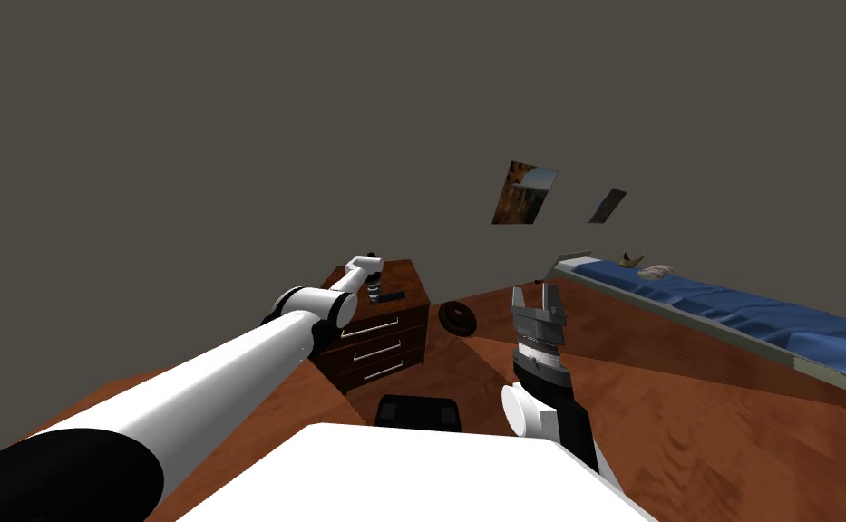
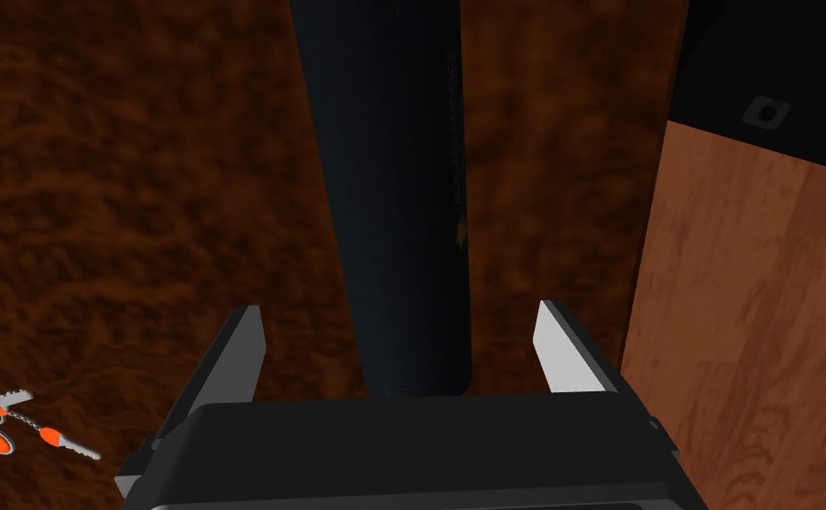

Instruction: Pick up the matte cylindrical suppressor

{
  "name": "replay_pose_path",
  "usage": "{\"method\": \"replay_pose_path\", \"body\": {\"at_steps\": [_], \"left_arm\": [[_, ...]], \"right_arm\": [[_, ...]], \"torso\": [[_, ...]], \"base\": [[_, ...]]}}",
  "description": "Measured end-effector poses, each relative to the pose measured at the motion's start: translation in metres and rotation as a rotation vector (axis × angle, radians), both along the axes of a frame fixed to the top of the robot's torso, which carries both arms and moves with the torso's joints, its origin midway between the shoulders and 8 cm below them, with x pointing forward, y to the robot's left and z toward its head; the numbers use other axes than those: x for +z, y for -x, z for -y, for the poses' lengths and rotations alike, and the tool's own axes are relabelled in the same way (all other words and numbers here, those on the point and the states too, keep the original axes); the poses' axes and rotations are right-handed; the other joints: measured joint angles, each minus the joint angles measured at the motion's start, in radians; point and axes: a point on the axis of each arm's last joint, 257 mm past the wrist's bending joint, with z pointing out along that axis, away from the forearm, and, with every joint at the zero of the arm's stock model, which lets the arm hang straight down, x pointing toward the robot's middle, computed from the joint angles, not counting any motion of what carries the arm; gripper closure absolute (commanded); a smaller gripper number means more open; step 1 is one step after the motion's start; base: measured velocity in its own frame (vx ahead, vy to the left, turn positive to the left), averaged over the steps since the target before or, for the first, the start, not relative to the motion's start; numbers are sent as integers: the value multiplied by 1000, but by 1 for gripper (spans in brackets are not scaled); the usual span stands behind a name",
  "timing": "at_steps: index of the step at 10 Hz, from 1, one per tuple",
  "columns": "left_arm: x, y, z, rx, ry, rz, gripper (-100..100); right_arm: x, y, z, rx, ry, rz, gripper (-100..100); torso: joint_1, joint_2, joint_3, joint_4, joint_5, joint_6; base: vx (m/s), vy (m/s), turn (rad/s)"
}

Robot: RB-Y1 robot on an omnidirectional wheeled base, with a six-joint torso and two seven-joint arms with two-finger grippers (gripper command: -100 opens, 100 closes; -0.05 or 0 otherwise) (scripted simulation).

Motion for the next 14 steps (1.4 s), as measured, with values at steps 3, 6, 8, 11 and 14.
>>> {"method": "replay_pose_path", "body": {"at_steps": [3,6,8,11,14], "left_arm": [[-3,15,12,-7,16,-69,-100],[-3,21,17,-10,22,-98,-100],[-18,25,17,-11,23,-97,-100],[-22,21,18,-13,22,-81,100],[-22,22,17,-11,23,-82,100]], "right_arm": [[0,0,0,0,0,0,0],[0,0,0,0,0,0,0],[0,0,0,0,0,0,0],[0,0,0,0,0,0,0],[0,0,0,0,0,0,0]], "torso": [[0,1,0,0,0,0],[2,5,3,1,1,0],[3,5,3,1,1,-1],[3,6,3,1,1,-1],[3,6,3,1,1,0]], "base": [[75,-40,-23],[19,-9,-1],[22,1,0],[3,0,1],[0,0,0]]}}
